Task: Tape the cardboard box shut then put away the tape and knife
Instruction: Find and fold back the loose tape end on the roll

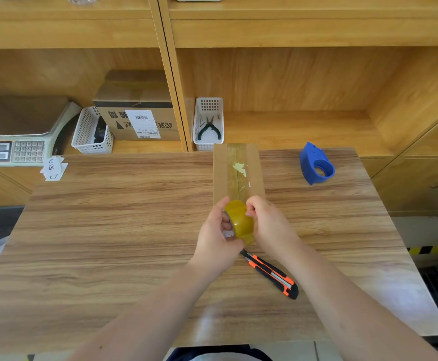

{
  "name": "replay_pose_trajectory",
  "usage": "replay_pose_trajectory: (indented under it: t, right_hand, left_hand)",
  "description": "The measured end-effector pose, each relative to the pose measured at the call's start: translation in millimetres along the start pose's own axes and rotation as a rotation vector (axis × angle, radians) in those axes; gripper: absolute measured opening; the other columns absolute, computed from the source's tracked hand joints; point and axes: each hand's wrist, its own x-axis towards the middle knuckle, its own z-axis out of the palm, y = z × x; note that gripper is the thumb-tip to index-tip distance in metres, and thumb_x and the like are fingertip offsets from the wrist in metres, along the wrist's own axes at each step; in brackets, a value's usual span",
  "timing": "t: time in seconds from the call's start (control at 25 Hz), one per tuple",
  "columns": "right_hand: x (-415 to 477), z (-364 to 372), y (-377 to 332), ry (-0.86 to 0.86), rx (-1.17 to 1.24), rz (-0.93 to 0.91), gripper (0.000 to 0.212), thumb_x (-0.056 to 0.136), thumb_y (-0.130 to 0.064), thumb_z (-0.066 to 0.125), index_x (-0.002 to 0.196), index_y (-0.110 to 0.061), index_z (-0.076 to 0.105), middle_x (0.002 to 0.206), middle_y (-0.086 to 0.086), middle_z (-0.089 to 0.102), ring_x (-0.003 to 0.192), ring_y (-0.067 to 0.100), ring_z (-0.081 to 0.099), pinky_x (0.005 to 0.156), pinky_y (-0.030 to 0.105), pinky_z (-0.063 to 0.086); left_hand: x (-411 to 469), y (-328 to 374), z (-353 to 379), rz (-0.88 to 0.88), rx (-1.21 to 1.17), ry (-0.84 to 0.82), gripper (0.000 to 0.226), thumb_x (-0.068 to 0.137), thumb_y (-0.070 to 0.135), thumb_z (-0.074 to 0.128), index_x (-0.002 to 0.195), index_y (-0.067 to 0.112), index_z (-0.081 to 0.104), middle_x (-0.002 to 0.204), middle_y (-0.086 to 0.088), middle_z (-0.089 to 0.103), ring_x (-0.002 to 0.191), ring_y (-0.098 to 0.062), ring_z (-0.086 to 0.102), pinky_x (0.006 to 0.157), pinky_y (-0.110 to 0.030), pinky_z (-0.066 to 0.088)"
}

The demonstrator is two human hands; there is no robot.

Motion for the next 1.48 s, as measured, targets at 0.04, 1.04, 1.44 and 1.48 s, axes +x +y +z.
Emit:
replay_pose_trajectory:
  t: [0.04,1.04,1.44,1.48]
  right_hand:
    - [0,-1,-1,-0.012,-0.004,0.002,0.028,0.089,0.004,0.039,0.089,-0.024,0.041,0.098,-0.003,0.05,0.082,0.002,0.046,0.061,0.021,0.033]
    - [-1,-2,25,0.361,0.377,-0.185,0.016,0.079,-0.011,0.075,0.095,-0.017,0.075,0.089,-0.003,0.072,0.079,0.009,0.066,0.068,0.025,0.054]
    - [7,-5,15,0.31,0.568,-0.024,0.018,0.08,-0.009,0.073,0.079,-0.026,0.071,0.077,-0.01,0.072,0.074,0.002,0.065,0.068,0.017,0.05]
    - [8,-6,15,0.305,0.554,-0.026,0.014,0.08,-0.009,0.073,0.08,-0.023,0.072,0.076,-0.008,0.072,0.073,0.003,0.065,0.068,0.018,0.05]
  left_hand:
    - [1,1,-1,-0.01,0.009,-0.008,0.092,0.067,-0.009,0.068,0.146,0.023,0.034,0.105,-0.001,0.064,0.095,-0.019,0.064,0.077,-0.019,0.055]
    - [9,26,0,-0.009,-0.026,-0.072,0.086,0.071,-0.009,0.072,0.144,0.017,0.037,0.101,0.0,0.062,0.088,-0.012,0.061,0.073,-0.012,0.052]
    - [16,32,-1,-0.026,-0.022,-0.059,0.089,0.07,-0.006,0.072,0.147,0.019,0.034,0.1,0.005,0.064,0.086,-0.007,0.062,0.072,-0.012,0.052]
    - [17,32,-1,-0.025,-0.021,-0.06,0.088,0.071,-0.006,0.072,0.147,0.019,0.035,0.101,0.003,0.064,0.087,-0.008,0.062,0.073,-0.013,0.053]
